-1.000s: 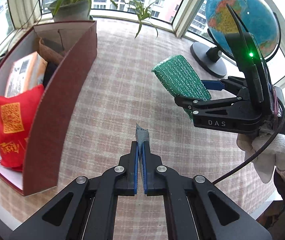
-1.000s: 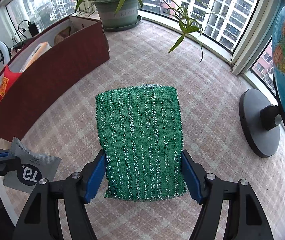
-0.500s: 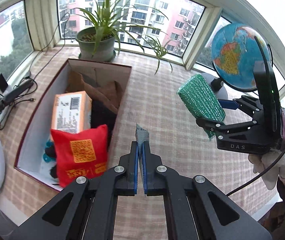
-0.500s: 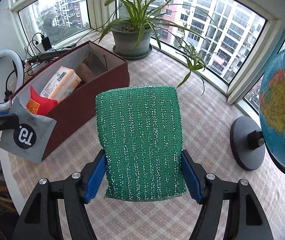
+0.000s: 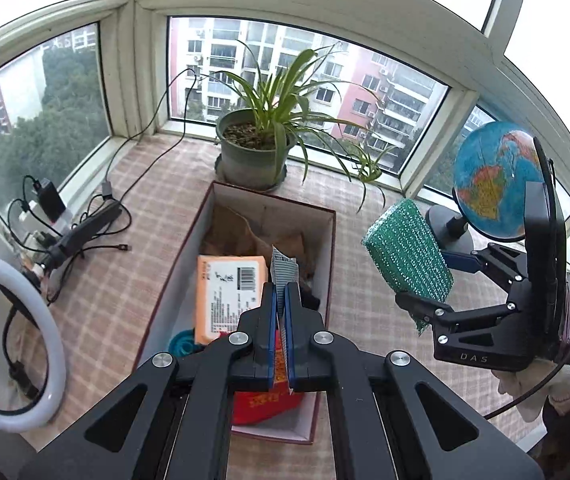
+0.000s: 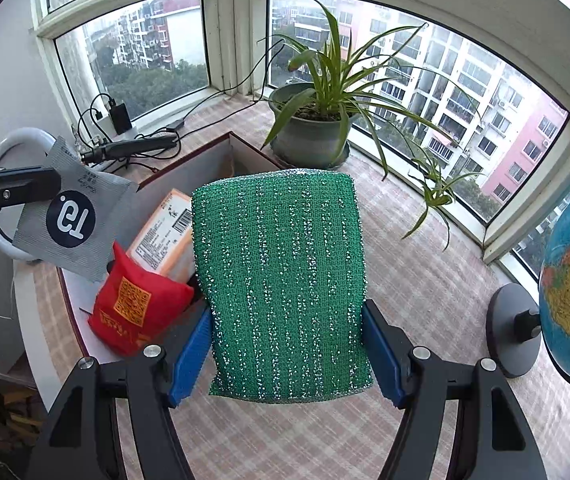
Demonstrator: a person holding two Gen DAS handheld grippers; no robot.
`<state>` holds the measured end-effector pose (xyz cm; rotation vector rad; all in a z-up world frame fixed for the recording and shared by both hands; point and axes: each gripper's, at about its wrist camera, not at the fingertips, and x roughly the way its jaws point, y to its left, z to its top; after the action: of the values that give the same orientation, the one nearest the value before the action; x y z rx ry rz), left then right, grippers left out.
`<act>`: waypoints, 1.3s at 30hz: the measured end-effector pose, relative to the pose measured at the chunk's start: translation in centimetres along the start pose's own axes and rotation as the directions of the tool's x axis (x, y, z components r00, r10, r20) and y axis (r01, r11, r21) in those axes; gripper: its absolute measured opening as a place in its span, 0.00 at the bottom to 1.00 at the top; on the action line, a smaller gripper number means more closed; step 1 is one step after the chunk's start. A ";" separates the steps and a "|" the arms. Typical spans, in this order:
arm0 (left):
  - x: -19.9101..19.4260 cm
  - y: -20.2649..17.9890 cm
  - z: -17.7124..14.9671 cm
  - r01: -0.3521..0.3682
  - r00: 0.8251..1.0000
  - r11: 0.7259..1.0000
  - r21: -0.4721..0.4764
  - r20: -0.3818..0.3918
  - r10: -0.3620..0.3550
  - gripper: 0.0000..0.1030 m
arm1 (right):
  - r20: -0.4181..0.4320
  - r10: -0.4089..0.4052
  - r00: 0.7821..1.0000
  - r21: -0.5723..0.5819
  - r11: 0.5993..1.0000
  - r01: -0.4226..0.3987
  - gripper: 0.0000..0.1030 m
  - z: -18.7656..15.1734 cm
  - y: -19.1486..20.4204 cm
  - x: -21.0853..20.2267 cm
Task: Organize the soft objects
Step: 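Carry the wipe packet in the left gripper while the right carries the pad to the box, then open the left gripper over the box while the right releases the green pad inside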
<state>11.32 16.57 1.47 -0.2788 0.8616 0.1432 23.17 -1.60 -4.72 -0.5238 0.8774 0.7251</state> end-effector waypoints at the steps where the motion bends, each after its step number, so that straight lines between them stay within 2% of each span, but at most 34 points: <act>1: 0.1 0.4 0.3 -0.001 1.000 1.000 0.001 -0.001 0.001 0.03 | 0.000 0.001 1.000 0.003 1.000 -0.001 0.65 0.4 0.4 0.2; 13: 3.2 4.1 3.0 0.005 1.000 0.999 0.038 -0.027 -0.004 0.03 | -0.045 -0.007 0.999 0.048 0.999 0.010 0.66 3.9 3.7 4.2; 26: 7.3 7.0 5.5 0.026 0.998 1.000 0.002 -0.057 -0.026 0.03 | -0.111 -0.036 0.993 0.115 0.992 0.048 0.66 5.5 4.1 8.2; 32: 9.5 7.6 6.5 0.054 0.995 0.998 -0.019 -0.081 -0.056 0.03 | -0.133 -0.023 0.991 0.159 0.986 0.044 0.66 6.1 4.0 9.7; 35: 10.3 7.5 7.0 0.045 0.996 0.999 -0.006 -0.074 -0.046 0.03 | -0.142 0.000 0.990 0.187 0.982 0.027 0.67 6.3 3.9 10.3; 37: 11.0 7.4 7.3 0.076 0.993 0.997 0.000 -0.086 -0.076 0.03 | -0.142 0.012 0.990 0.196 0.980 0.016 0.69 6.5 4.0 10.6; 39: 11.4 7.3 7.6 0.082 0.993 0.997 0.008 -0.092 -0.081 0.09 | -0.134 0.020 0.991 0.208 0.978 0.008 0.71 6.7 4.2 10.8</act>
<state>22.48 25.95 -3.91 -0.3107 0.9399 0.0500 28.03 9.41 -10.51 -0.3860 1.0689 0.5997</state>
